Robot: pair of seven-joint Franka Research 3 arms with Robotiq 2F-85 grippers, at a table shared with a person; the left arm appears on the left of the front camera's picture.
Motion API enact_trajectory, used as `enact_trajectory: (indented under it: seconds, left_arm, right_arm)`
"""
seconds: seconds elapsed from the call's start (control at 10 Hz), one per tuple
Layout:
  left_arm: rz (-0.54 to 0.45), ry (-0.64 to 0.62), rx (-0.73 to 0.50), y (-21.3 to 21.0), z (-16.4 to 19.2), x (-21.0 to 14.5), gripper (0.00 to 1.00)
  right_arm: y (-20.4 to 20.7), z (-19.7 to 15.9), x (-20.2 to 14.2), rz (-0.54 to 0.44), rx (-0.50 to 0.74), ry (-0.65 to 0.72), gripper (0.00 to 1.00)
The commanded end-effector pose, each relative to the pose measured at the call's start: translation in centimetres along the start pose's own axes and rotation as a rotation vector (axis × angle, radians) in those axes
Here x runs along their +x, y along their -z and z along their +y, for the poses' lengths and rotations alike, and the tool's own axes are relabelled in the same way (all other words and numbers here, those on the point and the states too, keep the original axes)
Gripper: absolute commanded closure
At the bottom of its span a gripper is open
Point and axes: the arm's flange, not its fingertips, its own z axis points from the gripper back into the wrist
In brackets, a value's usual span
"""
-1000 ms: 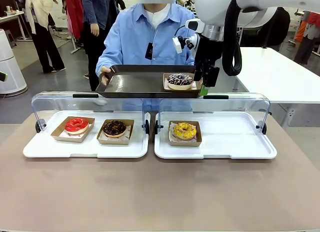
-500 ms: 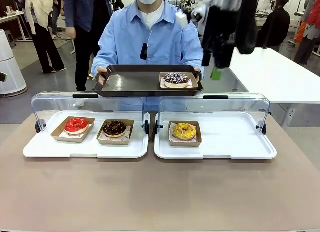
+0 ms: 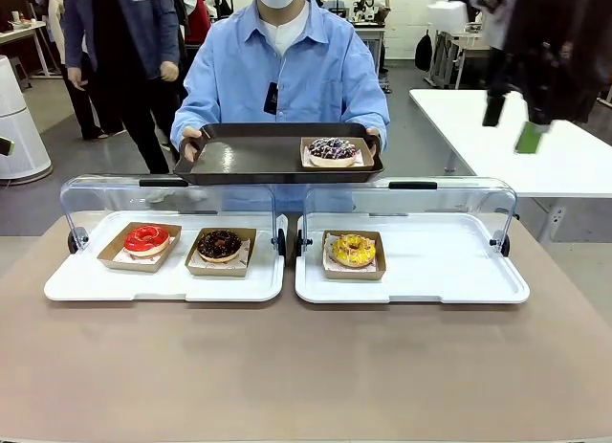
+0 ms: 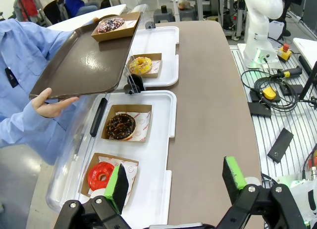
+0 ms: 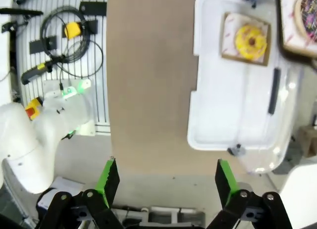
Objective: Provide the desired donut to the person.
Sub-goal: Place the picked Paper togo box onto the Handle tray extended by the person.
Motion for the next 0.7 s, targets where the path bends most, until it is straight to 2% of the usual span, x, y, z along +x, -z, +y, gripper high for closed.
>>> enact_trajectory:
  seconds: [0.0, 0.1, 0.3, 0.4, 0.5, 0.6]
  left_arm:
    - [-0.025, 0.019, 0.005, -0.1, 0.0, 0.1, 0.00]
    - [-0.025, 0.019, 0.005, -0.1, 0.0, 0.1, 0.00]
    - [-0.025, 0.019, 0.005, -0.1, 0.0, 0.1, 0.00]
    - [-0.025, 0.019, 0.005, -0.1, 0.0, 0.1, 0.00]
    - [-0.025, 0.019, 0.005, -0.1, 0.0, 0.1, 0.00]
    - [-0.025, 0.019, 0.005, -0.1, 0.0, 0.1, 0.00]
  right_arm:
    - [3.4, 1.2, -3.4, -0.016, -0.051, 0.004, 0.00]
    - [5.1, 1.0, -5.1, -0.061, -0.063, 0.020, 0.00]
    - [7.3, 0.5, -6.4, -0.073, -0.074, 0.039, 0.00]
    - [8.0, 0.1, -6.4, -0.064, -0.081, 0.044, 0.00]
    - [8.6, -0.8, -5.0, 0.012, -0.112, 0.041, 0.00]
    - [7.3, 0.1, -6.6, -0.070, -0.058, 0.057, 0.00]
